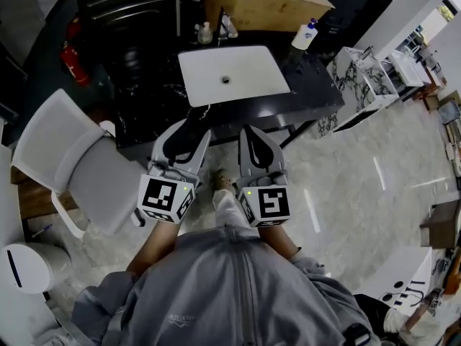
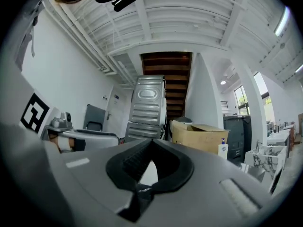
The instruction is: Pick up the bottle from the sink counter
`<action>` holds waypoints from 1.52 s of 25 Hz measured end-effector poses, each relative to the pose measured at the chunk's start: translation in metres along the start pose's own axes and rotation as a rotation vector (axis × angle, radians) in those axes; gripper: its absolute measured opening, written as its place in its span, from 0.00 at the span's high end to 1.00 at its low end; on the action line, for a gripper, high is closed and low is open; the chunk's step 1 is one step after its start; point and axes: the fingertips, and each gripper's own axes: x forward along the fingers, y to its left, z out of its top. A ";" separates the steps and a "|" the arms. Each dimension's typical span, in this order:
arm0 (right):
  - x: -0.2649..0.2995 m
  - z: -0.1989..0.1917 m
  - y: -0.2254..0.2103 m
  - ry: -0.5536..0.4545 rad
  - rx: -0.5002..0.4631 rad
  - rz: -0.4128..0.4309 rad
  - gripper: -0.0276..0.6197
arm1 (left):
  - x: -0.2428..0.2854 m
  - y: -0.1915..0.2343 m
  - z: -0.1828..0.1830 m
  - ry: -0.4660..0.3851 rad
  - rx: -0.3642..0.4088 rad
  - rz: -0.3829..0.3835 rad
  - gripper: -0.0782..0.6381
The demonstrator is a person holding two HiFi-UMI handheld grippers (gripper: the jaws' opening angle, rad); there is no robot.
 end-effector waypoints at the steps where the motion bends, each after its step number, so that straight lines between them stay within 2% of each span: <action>1: 0.017 0.000 -0.011 -0.007 -0.004 0.007 0.96 | 0.018 0.007 0.001 -0.011 0.009 0.004 0.65; 4: 0.067 -0.009 -0.047 0.003 -0.010 0.037 0.96 | 0.070 0.030 0.008 -0.041 0.024 0.031 0.65; 10: 0.153 -0.027 -0.099 0.025 -0.011 0.137 0.96 | 0.159 0.075 0.007 -0.049 0.053 0.114 0.65; 13: 0.187 -0.046 -0.123 0.048 0.012 0.183 0.96 | 0.192 0.095 -0.003 -0.035 0.050 0.162 0.65; 18: 0.227 -0.073 -0.155 0.074 0.031 0.214 0.96 | 0.228 0.116 -0.017 -0.005 0.059 0.209 0.65; 28: 0.269 -0.093 -0.167 0.094 0.071 0.249 0.96 | 0.270 0.144 -0.032 0.031 0.066 0.228 0.65; 32: 0.286 -0.096 -0.170 0.099 0.080 0.240 0.96 | 0.290 0.157 -0.042 0.055 0.062 0.206 0.65; 38: 0.311 -0.095 -0.171 0.087 0.128 0.222 0.96 | 0.311 0.179 -0.054 0.059 0.067 0.211 0.63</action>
